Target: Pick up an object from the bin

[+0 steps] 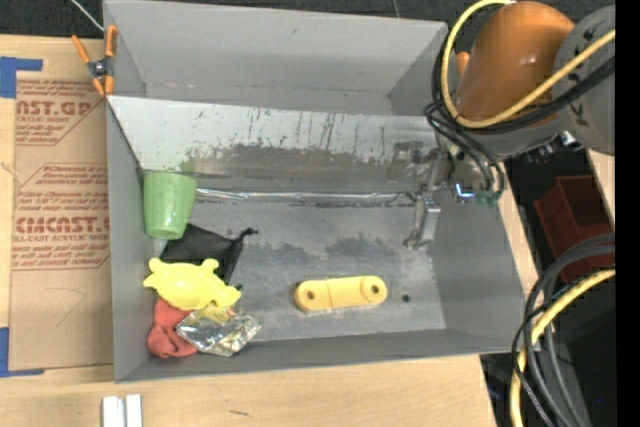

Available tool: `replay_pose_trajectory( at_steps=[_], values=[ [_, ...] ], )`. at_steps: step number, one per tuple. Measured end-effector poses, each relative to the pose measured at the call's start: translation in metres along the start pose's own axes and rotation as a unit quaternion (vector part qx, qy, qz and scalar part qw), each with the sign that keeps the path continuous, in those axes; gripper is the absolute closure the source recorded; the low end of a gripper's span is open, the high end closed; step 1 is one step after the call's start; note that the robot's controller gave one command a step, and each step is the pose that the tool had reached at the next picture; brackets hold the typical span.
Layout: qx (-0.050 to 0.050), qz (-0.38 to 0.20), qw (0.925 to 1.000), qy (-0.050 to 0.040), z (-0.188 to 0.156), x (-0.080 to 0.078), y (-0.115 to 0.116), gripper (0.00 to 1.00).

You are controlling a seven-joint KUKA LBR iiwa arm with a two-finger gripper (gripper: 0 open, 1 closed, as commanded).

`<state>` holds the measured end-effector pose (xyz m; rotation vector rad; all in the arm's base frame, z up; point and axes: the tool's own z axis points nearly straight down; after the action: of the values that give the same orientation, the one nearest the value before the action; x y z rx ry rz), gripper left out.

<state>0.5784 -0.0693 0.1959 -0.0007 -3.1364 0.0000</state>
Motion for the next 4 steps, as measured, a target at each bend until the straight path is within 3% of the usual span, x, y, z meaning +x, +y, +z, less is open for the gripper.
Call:
replay_pose_trajectory(
  at_steps=[1, 2, 3, 4],
  values=[
    [0.000, -0.001, 1.0000, -0.0038, -0.005, -0.001, 0.000, 0.00],
    [0.000, -0.067, 0.9978, -0.0014, 0.089, 0.007, 0.016, 0.00],
    [0.000, -0.031, 0.9995, -0.0047, 0.104, -0.006, 0.010, 0.00],
    [0.001, -0.037, 0.9993, -0.0068, 0.104, -0.002, 0.011, 0.00]
  ],
)
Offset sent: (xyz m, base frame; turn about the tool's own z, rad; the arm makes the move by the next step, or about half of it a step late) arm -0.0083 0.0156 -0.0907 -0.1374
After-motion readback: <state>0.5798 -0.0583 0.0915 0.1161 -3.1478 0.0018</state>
